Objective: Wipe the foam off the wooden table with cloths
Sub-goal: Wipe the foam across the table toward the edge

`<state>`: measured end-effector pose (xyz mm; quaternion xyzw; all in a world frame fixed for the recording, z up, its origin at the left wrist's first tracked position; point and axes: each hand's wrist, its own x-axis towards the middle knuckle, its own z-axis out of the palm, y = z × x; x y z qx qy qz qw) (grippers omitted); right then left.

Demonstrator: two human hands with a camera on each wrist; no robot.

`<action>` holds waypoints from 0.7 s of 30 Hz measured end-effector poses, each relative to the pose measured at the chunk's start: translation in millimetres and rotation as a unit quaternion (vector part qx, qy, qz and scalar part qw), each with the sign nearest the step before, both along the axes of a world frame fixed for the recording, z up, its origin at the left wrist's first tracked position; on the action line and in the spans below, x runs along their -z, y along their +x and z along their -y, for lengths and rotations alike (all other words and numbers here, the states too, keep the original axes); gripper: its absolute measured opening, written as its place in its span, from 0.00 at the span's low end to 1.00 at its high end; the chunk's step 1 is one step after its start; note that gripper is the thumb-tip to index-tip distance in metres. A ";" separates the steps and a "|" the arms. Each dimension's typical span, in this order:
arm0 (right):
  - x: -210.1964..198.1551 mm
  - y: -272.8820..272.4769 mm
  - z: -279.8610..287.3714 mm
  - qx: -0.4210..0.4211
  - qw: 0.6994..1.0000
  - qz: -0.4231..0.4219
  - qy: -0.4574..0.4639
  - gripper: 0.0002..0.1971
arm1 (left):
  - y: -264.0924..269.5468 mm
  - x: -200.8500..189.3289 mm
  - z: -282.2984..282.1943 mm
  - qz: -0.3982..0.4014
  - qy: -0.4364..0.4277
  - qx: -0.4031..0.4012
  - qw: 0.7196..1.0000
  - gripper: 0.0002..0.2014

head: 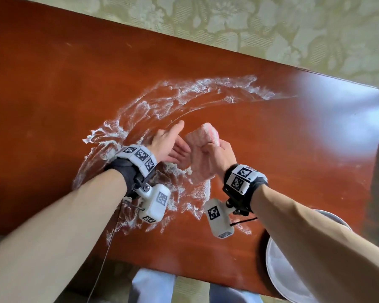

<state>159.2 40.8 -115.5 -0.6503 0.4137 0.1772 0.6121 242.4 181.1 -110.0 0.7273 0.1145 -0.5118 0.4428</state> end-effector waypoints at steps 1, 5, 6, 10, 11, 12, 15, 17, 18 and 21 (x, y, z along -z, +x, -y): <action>-1.7 -2.6 4.7 -0.011 1.000 0.000 0.005 0.09 | -3.3 -2.5 6.3 -0.028 -0.010 0.017 0.999 0.36; -3.6 -9.2 30.8 -0.030 0.999 -0.003 -0.011 0.09 | -5.8 3.3 22.1 0.050 0.052 0.040 0.997 0.31; -3.2 -9.8 39.2 -0.026 0.999 -0.001 -0.026 0.10 | -3.0 5.5 26.1 0.072 0.057 0.022 0.995 0.29; -3.6 -8.9 79.9 0.005 0.998 0.002 -0.066 0.09 | 5.4 8.6 56.9 0.099 0.037 -0.022 0.994 0.29; -3.8 -7.6 90.9 0.011 0.997 0.001 -0.075 0.08 | 6.8 8.4 67.3 0.100 0.028 -0.020 0.994 0.29; -4.3 -6.1 102.1 0.017 0.996 0.007 -0.088 0.07 | 8.1 7.6 78.3 0.101 0.021 -0.019 0.994 0.29; -6.7 -0.4 138.9 0.031 0.989 0.016 -0.141 0.04 | 16.1 7.3 115.1 0.117 0.008 -0.020 0.993 0.29; -5.4 3.8 164.9 0.025 0.979 0.022 -0.202 0.04 | 23.6 8.4 136.9 0.122 0.006 -0.029 0.992 0.28; -3.6 6.5 179.7 0.016 0.972 0.031 -0.234 0.06 | 27.9 9.5 147.8 0.125 0.006 -0.030 0.992 0.28; -2.3 15.4 215.2 -0.016 0.954 0.024 -0.300 0.21 | 38.6 11.9 167.1 0.131 0.008 -0.033 0.991 0.27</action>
